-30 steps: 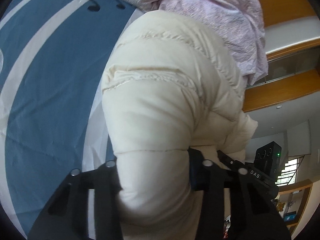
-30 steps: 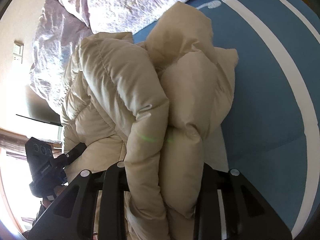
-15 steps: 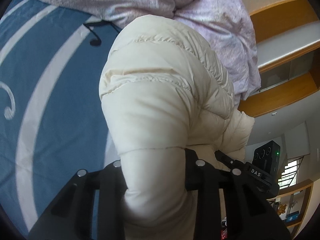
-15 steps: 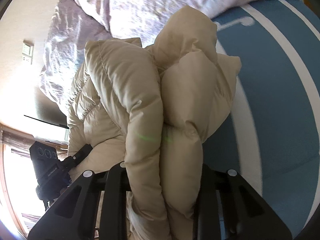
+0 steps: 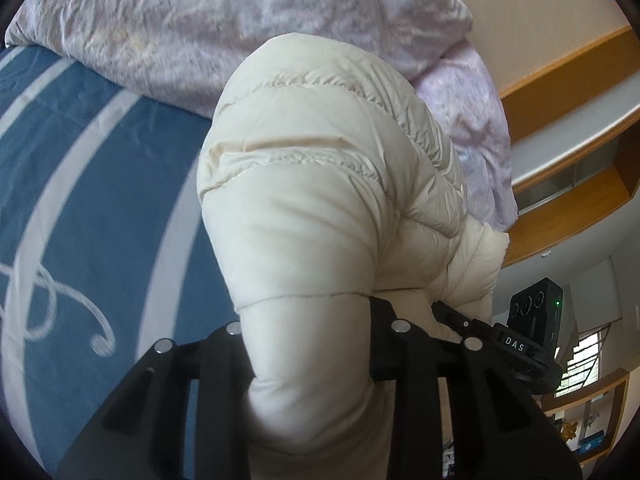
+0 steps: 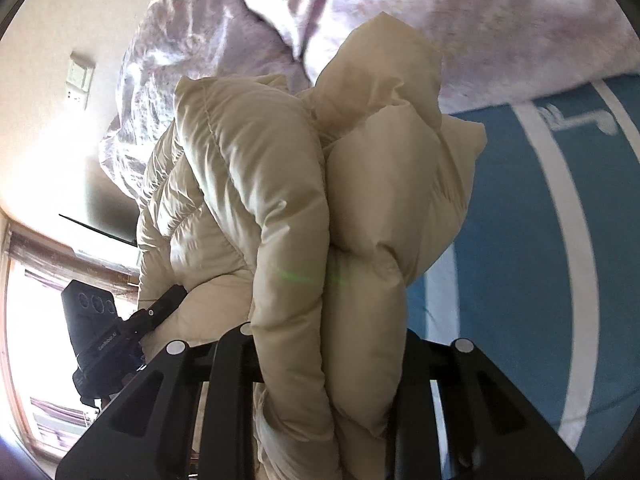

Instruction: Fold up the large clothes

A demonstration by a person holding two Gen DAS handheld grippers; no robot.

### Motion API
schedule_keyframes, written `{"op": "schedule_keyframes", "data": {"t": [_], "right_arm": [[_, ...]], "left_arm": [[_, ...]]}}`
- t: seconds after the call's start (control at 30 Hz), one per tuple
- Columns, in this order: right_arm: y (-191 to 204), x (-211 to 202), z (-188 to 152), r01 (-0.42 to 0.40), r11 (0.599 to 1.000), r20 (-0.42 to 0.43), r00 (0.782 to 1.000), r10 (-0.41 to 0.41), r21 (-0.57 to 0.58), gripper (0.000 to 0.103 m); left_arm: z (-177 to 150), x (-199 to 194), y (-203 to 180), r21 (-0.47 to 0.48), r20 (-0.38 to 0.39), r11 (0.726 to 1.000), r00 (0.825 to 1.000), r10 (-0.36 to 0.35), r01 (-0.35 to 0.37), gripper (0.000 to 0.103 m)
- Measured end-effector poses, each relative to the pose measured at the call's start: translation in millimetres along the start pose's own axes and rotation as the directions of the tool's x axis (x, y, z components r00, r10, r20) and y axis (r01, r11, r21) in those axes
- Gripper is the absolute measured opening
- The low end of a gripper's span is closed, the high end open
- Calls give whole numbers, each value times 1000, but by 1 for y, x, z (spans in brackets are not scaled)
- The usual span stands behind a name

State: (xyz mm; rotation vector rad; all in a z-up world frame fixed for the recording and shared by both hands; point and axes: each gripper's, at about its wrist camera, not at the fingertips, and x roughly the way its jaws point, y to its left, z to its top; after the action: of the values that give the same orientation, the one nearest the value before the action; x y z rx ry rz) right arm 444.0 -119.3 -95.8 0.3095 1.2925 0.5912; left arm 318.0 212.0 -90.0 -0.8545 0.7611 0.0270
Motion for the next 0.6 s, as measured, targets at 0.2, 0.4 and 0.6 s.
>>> {"op": "schedule_keyframes", "data": {"t": [0.2, 0.4, 0.6], "right_arm": [[0, 19, 14, -1, 1000, -35, 999, 1, -9, 24], [-1, 46, 15, 21, 1000, -100, 995, -20, 6, 24], [-6, 61, 19, 13, 1000, -115, 993, -11, 19, 24]], "left_arm": [[21, 6, 16, -8, -1, 1000, 1000, 24, -24, 33], [29, 24, 33, -2, -39, 996, 996, 86, -86, 34], [29, 37, 50, -15, -55, 992, 991, 126, -127, 36]]}}
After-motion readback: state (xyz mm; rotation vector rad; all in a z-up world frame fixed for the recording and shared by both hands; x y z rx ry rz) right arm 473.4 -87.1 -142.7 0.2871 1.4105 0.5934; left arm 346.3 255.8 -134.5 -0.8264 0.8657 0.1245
